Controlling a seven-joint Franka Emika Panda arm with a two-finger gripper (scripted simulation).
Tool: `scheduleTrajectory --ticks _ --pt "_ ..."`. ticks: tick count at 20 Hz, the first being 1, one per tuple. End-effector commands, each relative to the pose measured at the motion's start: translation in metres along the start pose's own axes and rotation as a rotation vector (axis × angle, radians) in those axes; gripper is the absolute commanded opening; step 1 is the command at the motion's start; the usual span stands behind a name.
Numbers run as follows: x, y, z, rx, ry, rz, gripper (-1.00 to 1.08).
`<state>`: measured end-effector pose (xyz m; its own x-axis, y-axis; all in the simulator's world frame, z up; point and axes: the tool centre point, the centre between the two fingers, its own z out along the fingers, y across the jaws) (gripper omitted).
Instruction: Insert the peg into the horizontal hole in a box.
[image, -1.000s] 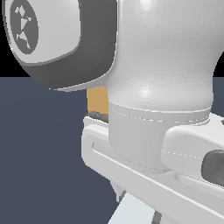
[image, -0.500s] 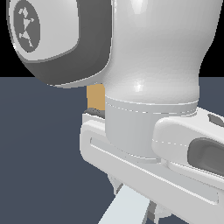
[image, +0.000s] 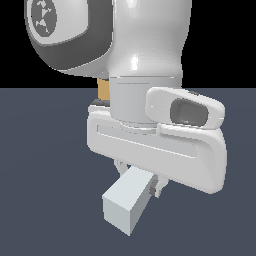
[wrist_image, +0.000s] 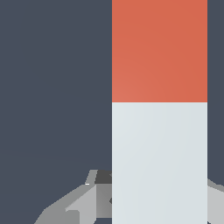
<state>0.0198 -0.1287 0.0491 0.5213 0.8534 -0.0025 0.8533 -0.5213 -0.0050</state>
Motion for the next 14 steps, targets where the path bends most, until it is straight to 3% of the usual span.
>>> scheduleTrajectory --ticks 1,14 --pt "0.016 -0.017 -0.014 -0.005 0.002 -0.027 -1.00" --pt "0.088 -0.117 -0.074 -0.006 0.001 -0.163 -1.00"
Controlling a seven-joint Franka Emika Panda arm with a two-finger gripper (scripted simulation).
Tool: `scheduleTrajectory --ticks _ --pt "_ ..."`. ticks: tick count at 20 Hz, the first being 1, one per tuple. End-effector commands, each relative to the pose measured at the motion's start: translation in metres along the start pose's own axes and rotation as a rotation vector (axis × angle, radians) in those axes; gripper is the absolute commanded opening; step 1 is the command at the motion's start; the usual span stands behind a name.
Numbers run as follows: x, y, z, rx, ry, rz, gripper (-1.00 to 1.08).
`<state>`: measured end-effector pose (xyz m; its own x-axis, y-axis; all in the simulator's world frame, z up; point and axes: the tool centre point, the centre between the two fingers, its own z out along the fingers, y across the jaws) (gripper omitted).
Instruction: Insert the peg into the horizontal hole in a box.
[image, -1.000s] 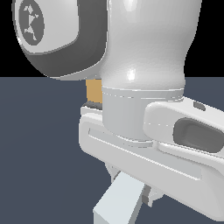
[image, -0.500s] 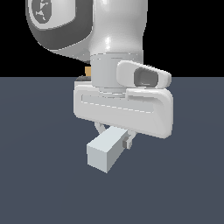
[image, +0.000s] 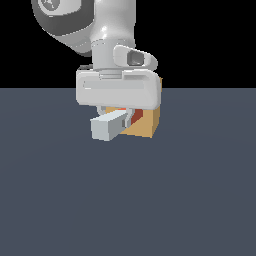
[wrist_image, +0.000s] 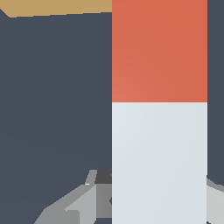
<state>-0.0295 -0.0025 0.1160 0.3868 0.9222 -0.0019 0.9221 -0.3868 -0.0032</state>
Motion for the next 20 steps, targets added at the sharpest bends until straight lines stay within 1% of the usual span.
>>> scheduleTrajectory --ticks 1,5,8,15,20 --pt "0.012 -0.012 -0.011 -0.004 0.001 -0.019 -1.00" --pt "0.024 -0.027 -0.021 -0.004 0.001 -0.040 -1.00" --pt "0.029 -0.032 -0.025 -0.004 0.001 -0.048 -1.00" --pt "0.031 -0.034 -0.024 0.000 0.000 -0.050 -1.00" --pt "0.031 -0.032 -0.028 -0.005 0.003 -0.051 -1.00"
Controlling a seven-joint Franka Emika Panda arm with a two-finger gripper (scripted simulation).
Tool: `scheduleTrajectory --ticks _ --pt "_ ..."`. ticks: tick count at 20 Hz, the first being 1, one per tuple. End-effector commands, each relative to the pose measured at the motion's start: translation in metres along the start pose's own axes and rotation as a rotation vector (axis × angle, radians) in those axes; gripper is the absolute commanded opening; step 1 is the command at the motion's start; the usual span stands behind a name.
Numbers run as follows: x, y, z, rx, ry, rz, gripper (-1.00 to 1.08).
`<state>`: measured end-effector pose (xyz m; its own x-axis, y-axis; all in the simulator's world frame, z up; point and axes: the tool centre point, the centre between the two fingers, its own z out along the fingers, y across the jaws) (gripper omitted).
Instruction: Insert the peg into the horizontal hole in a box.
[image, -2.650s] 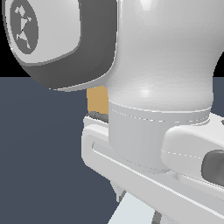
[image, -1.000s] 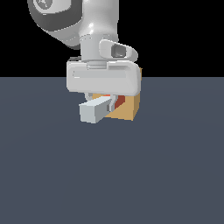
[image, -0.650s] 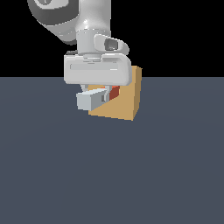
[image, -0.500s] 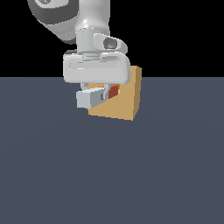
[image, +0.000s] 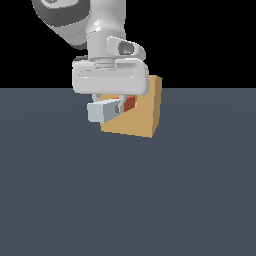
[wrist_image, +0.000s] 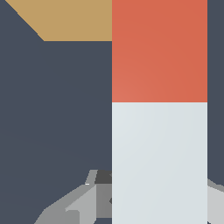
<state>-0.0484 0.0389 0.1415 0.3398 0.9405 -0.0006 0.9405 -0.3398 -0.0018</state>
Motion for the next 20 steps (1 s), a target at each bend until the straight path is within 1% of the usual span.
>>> scheduleTrajectory --ticks 1,4,8,12,17,20 --pt "0.000 0.000 0.000 0.000 0.000 0.000 -1.00" --pt "0.003 0.000 0.000 0.000 0.000 0.000 -1.00" --pt "0.019 -0.001 0.000 -0.001 0.001 0.000 -1.00" --pt "0.046 -0.001 -0.001 -0.001 0.001 0.000 -1.00" --pt "0.087 -0.001 -0.001 -0.002 0.002 0.000 -1.00" --pt "0.106 -0.001 -0.002 -0.003 0.002 0.000 -1.00"
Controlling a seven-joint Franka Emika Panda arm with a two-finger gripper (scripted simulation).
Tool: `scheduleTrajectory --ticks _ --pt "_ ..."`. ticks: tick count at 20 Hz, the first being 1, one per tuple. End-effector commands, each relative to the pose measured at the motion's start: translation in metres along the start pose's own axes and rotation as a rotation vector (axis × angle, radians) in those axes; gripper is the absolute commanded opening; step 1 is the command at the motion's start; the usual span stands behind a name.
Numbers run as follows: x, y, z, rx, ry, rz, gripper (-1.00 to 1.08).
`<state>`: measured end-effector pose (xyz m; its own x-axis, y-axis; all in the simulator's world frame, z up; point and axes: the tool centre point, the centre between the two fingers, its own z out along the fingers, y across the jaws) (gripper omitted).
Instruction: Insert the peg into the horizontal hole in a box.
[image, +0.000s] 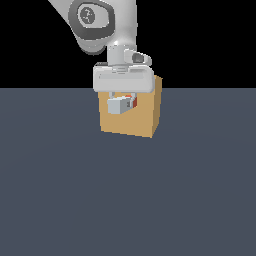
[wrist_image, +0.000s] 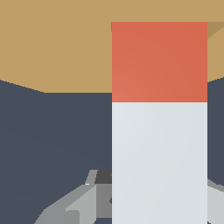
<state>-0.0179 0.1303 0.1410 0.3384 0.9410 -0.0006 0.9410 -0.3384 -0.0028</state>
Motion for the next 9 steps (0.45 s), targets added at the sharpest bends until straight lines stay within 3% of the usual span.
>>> scheduleTrajectory --ticks 1,9 --pt "0.015 0.002 -0.002 -0.004 0.002 0.002 -1.00" --pt "0.032 0.003 -0.003 -0.004 0.002 0.002 -1.00"
